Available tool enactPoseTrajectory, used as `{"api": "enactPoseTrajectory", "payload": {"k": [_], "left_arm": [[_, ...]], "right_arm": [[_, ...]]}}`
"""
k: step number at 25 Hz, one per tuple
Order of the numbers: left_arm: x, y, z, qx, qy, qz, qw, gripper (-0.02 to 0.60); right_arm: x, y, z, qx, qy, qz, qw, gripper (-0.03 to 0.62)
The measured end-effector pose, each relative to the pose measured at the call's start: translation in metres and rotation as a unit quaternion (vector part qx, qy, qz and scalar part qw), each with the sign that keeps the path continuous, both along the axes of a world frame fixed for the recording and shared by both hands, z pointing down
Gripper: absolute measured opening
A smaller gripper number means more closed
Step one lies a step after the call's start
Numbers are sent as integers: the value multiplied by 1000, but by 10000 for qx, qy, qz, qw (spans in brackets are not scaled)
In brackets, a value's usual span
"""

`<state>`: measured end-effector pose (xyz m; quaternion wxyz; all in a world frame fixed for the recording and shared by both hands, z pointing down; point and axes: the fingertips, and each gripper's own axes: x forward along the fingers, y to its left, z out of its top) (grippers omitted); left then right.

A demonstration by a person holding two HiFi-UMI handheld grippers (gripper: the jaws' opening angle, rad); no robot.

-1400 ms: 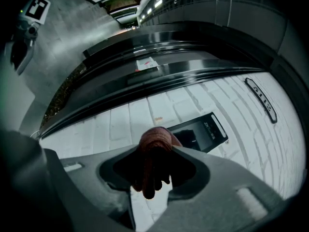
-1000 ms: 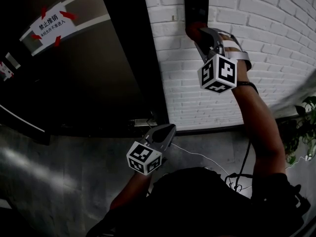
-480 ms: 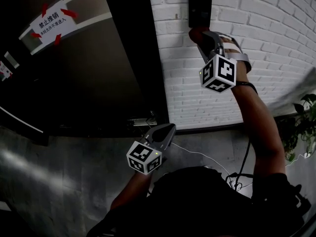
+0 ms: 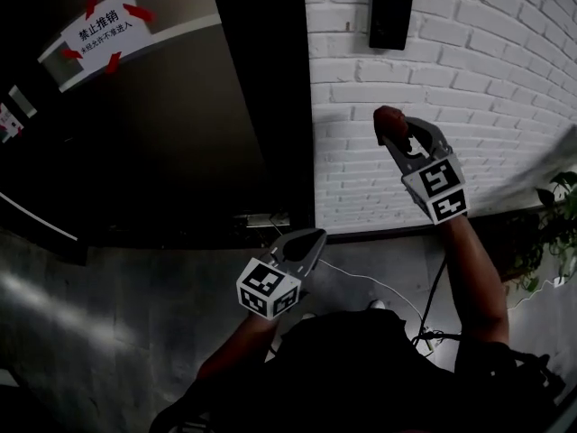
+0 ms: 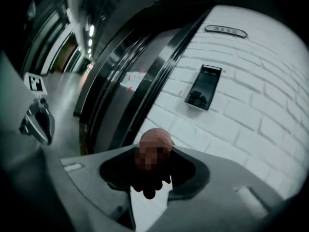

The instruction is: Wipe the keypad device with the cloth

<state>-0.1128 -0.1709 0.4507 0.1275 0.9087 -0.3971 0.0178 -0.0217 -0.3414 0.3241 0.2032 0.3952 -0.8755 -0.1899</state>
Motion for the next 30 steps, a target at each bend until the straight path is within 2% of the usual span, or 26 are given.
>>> {"api": "enactPoseTrajectory", "payload": {"k": [2,5,10,14,16,21,24,30], "left_arm": [[-5,1,2,10,20,11,10000,15],[-8,0,5,16,58,64,10000,15],[2,3,4,43,99,290,9995,15],[11,13,1,88,128,242,9996,15],[16,20,-2,122,136,157,9997,15],[37,39,-9,193,175,-124,9996,16],[59,58,-9,166,179,-205,9995,15],[96,91,-9,162,199,-424,9988,17]], "right_arm": [[10,26,13,-449,-886,-71,9950,140],[20,68,29,-900,-1932,-253,9767,140],[35,136,79,-1605,-2572,-204,9527,140],[40,175,118,-2129,-2798,-195,9360,140],[40,189,124,-2254,-2828,-282,9319,140],[44,229,106,-2046,-2580,-767,9411,140],[59,256,100,-1897,-2448,-946,9461,140],[103,282,110,-1982,-2577,-914,9413,140]]}}
